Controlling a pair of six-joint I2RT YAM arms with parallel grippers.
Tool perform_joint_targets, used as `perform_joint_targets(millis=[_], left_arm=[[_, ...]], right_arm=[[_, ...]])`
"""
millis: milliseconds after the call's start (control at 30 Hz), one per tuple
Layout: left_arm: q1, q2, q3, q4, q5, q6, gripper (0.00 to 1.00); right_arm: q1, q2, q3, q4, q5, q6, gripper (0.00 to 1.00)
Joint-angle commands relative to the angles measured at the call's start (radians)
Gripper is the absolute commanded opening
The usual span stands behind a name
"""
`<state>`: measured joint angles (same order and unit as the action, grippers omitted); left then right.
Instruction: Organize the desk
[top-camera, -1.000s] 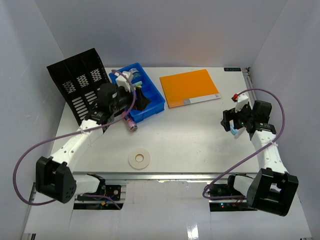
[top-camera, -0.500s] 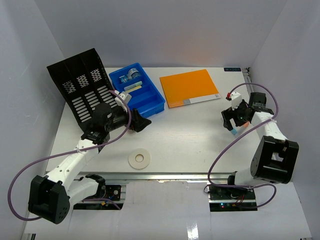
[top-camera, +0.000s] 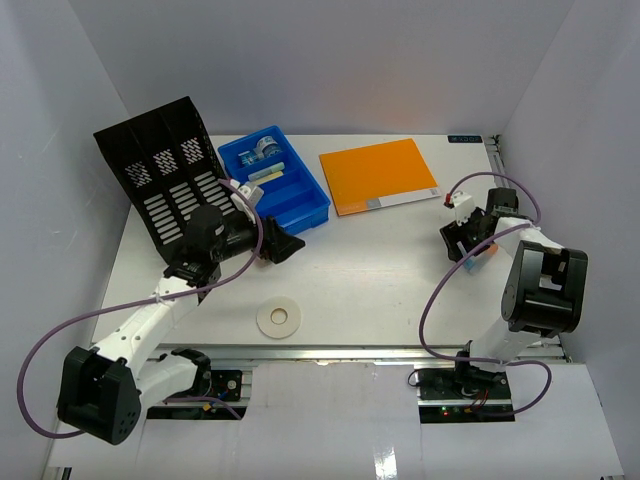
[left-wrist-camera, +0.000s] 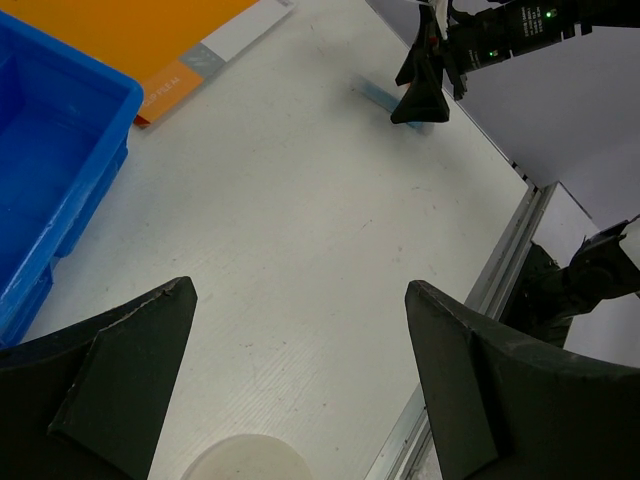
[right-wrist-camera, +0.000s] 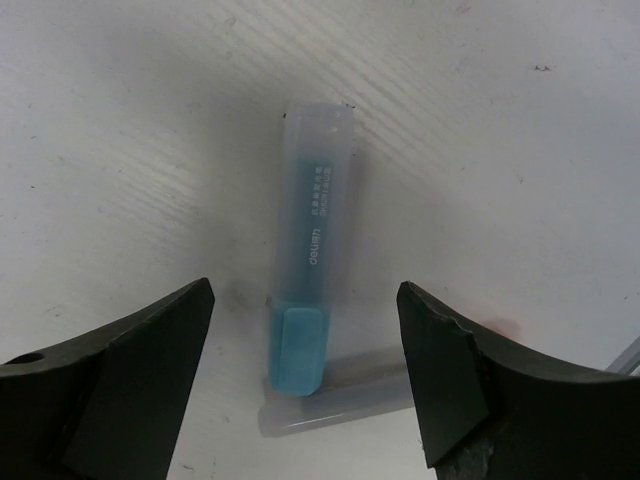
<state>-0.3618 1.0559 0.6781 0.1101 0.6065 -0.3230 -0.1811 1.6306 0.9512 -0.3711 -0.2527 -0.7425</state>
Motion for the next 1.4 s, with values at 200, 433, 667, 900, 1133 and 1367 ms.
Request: perform_joint_targets(millis=[200, 433, 667, 900, 1133, 1367], left_arm=[[0.003, 0.042, -0.067, 0.206, 0.123, -0.173, 0.96], [0.003, 0.068, -0.098, 0.316, 0.115, -0.37, 0.95], [-0.028, 0.056, -0.127, 0.389, 0.008, -0.542, 0.92], [-0.159, 0.125, -0.074, 0.392, -0.153, -0.6, 0.91], [-0.274, 0.282, 0.009, 0.446, -0.291, -0.636, 0.9], [-0.35, 0.447, 0.111, 0.479, -0.37, -0.664, 0.9]], right_arm=[[0.011, 0.07, -0.017, 0.07, 0.009, -0.034, 0.61], [0.021, 0.084, -0.027, 0.075, -0.009, -0.037, 0.44], [0.027, 0.1, -0.04, 0.063, -0.052, -0.037, 0.24], [0.033, 0.044, -0.02, -0.03, -0.208, -0.033, 0.15], [0.072, -0.082, 0.03, -0.171, -0.413, 0.003, 0.13], [0.171, -0.202, 0.021, -0.206, -0.606, 0.106, 0.13]])
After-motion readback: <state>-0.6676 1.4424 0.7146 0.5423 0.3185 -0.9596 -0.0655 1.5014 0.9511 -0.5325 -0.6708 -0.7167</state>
